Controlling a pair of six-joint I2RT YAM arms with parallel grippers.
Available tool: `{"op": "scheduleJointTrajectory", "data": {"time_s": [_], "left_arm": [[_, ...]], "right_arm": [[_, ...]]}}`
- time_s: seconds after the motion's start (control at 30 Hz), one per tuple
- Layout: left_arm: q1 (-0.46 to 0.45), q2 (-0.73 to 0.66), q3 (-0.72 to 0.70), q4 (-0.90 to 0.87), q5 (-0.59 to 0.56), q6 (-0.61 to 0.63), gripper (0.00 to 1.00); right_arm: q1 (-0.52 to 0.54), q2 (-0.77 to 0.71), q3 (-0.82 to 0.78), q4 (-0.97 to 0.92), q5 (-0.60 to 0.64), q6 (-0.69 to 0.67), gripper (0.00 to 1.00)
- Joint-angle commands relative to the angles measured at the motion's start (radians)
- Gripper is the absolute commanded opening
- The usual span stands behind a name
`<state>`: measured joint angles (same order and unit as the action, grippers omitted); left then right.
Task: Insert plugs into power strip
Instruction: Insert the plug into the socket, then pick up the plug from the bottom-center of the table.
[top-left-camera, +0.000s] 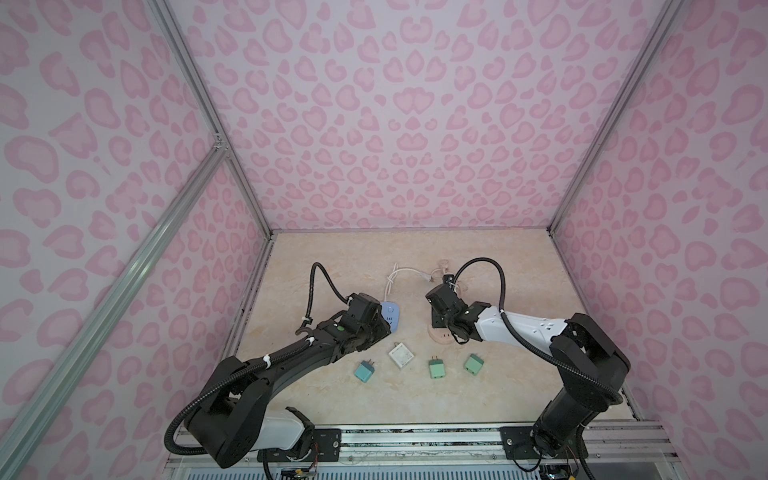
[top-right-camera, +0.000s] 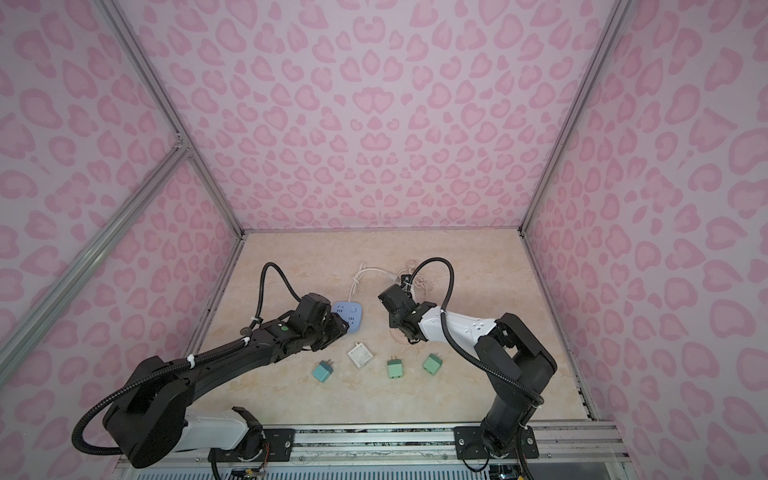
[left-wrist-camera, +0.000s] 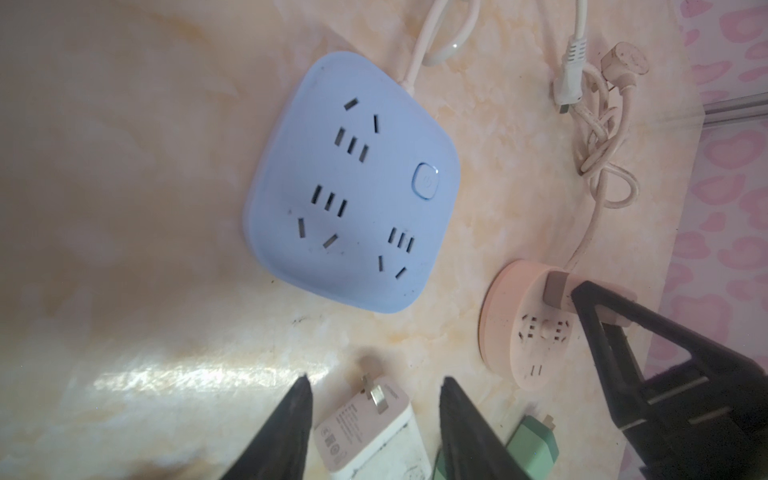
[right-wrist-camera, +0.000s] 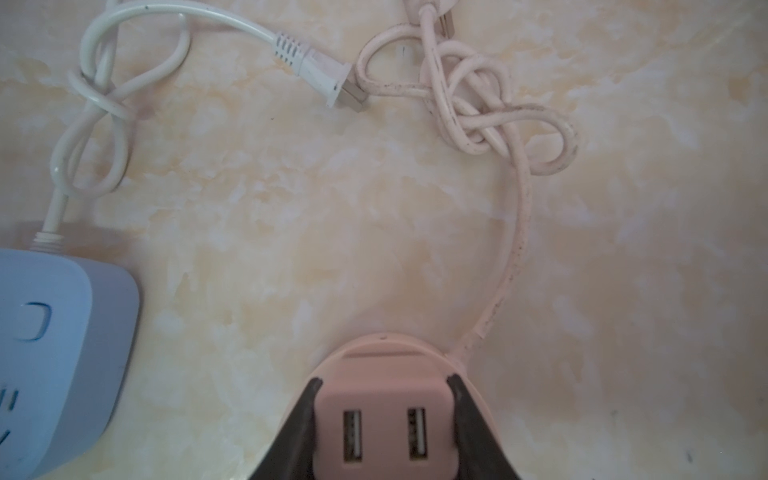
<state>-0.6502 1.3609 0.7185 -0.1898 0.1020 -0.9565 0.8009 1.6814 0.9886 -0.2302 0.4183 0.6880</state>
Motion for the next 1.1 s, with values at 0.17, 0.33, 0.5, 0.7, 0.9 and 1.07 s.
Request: {"op": "scheduleJointTrajectory", "data": {"time_s": [0.17,0.33,0.5,0.7,0.9,1.07], "left_arm": [[-0.018,0.003,0.019,-0.003,-0.022,0.019,0.53],[-0.034,0.001,0.026,-0.007,-0.032,0.024,0.53],[-0.042,-0.014,0.039,-0.034,-0.051,0.048,0.53],[-0.069,-0.057,0.022,-0.004,-0.089,0.103,0.55],[-0.082,-0.155,-0.025,0.040,-0.078,0.125,0.58],[-0.095,-0.247,-0.029,0.000,-0.037,0.168,0.56]], "right_arm": [[0.009,-0.014,-0.007,-0.094,0.013,0.016,0.49],[0.009,-0.029,-0.013,-0.096,0.023,0.011,0.58],[0.006,-0.113,-0.021,-0.126,0.033,0.015,0.59],[-0.002,-0.197,0.057,-0.413,0.078,0.097,0.57],[0.013,-0.215,0.071,-0.664,0.058,0.202,0.56],[0.097,-0.340,-0.056,-0.630,0.037,0.285,0.53]]}}
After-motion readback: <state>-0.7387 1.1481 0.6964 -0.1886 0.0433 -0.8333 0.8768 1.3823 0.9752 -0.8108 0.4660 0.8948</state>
